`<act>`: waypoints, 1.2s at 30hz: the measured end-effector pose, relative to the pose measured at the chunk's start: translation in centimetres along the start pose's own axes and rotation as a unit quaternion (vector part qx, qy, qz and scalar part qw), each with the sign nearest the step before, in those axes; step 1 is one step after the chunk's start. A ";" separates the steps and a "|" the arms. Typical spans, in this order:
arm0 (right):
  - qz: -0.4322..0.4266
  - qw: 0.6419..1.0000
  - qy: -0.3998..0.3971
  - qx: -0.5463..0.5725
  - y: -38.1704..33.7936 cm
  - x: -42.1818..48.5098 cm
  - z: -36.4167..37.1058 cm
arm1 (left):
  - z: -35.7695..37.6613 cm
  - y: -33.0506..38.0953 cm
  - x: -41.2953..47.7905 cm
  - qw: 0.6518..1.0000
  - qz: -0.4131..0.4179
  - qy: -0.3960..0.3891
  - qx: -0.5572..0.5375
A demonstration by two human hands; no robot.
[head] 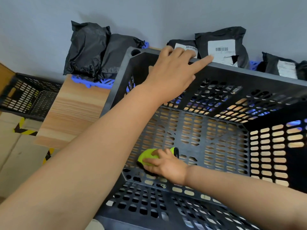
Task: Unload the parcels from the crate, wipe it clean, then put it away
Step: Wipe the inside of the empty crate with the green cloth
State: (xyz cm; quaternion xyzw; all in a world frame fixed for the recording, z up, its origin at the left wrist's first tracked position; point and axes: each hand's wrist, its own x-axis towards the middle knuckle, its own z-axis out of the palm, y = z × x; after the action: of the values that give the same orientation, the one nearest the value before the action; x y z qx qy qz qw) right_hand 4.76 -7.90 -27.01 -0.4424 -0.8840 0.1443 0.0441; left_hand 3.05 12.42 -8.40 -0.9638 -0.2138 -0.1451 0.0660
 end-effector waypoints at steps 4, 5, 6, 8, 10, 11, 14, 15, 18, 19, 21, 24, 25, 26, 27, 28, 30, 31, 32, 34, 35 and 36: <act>-0.097 0.995 -0.028 -0.028 -1.9 -1.6 1.2 | -0.2 0.7 -0.2 0.999 0.045 0.004 -0.005; -0.107 0.993 -0.029 -0.041 -1.8 -1.7 1.1 | -0.2 0.9 -0.2 0.998 0.057 0.003 -0.006; -0.118 0.991 -0.026 -0.060 -1.5 -1.8 1.1 | -0.3 1.1 -0.3 0.998 0.065 0.000 -0.007; -0.136 0.987 -0.013 -0.089 -0.8 -1.8 1.0 | -0.2 1.1 -0.3 0.997 0.073 -0.009 -0.007; -0.145 0.984 0.007 -0.100 0.3 -1.8 0.9 | -0.2 1.0 -0.2 0.997 0.076 -0.009 -0.006; -0.145 0.984 0.015 -0.107 0.9 -1.7 0.8 | -0.2 0.9 -0.2 0.997 0.078 -0.008 -0.004; -0.126 0.982 0.050 -0.131 3.0 -1.3 0.4 | -0.3 0.8 -0.2 0.997 0.079 -0.010 -0.001; -0.108 0.983 0.066 -0.135 3.8 -1.2 0.2 | -0.3 0.8 -0.2 0.997 0.079 -0.012 -0.001; -0.079 0.982 0.089 -0.148 6.3 -1.0 -0.5 | -0.4 0.8 -0.2 0.997 0.074 -0.013 -0.006; -0.087 0.981 0.087 -0.153 6.8 -0.9 -0.7 | -0.4 0.8 -0.2 0.997 0.073 -0.014 -0.007; -0.106 0.979 0.080 -0.153 7.2 -0.8 -0.9 | -0.4 0.9 -0.2 0.997 0.072 -0.017 -0.008; -0.099 0.978 0.081 -0.164 7.7 -0.9 -1.1 | -0.5 0.9 -0.2 0.997 0.071 -0.017 -0.012; -0.081 0.979 0.084 -0.165 8.0 -0.9 -1.3 | -0.6 0.9 -0.2 0.997 0.068 -0.017 -0.015; -0.060 0.981 0.089 -0.164 8.4 -1.0 -1.4 | -0.6 0.9 -0.1 0.998 0.064 -0.018 -0.021; -0.041 0.981 0.093 -0.162 8.9 -1.0 -1.7 | -0.6 1.0 -0.2 0.998 0.058 -0.018 -0.029; -0.023 0.981 0.092 -0.167 9.5 -0.9 -2.0 | -0.7 1.1 -0.1 0.998 0.053 -0.017 -0.036; 0.033 0.977 0.090 -0.191 10.9 -0.7 -3.2 | -0.7 1.1 -0.1 0.998 0.051 -0.016 -0.044; 0.076 0.972 0.097 -0.202 11.5 -0.6 -3.9 | -0.7 1.1 0.0 0.998 0.052 -0.016 -0.043; 0.119 0.965 0.105 -0.208 12.1 -0.5 -4.6 | -0.7 1.0 0.0 0.998 0.053 -0.015 -0.040; 0.171 0.958 0.096 -0.209 12.6 -0.7 -5.4 | -0.6 1.0 -0.1 0.998 0.054 -0.011 -0.037; 0.185 0.957 0.092 -0.203 12.5 -0.8 -5.4 | -0.5 0.9 -0.1 0.998 0.056 -0.012 -0.037; 0.204 0.957 0.089 -0.187 12.2 -0.8 -5.2 | -0.5 0.9 -0.1 0.998 0.057 -0.014 -0.037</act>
State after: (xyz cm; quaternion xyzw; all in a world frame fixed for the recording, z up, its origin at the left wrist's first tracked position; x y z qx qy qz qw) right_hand 15.71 -0.54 -25.56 -0.6249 -0.7785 -0.0577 0.0091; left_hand 3.27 11.49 -8.01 -0.9782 -0.1534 -0.1356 0.0352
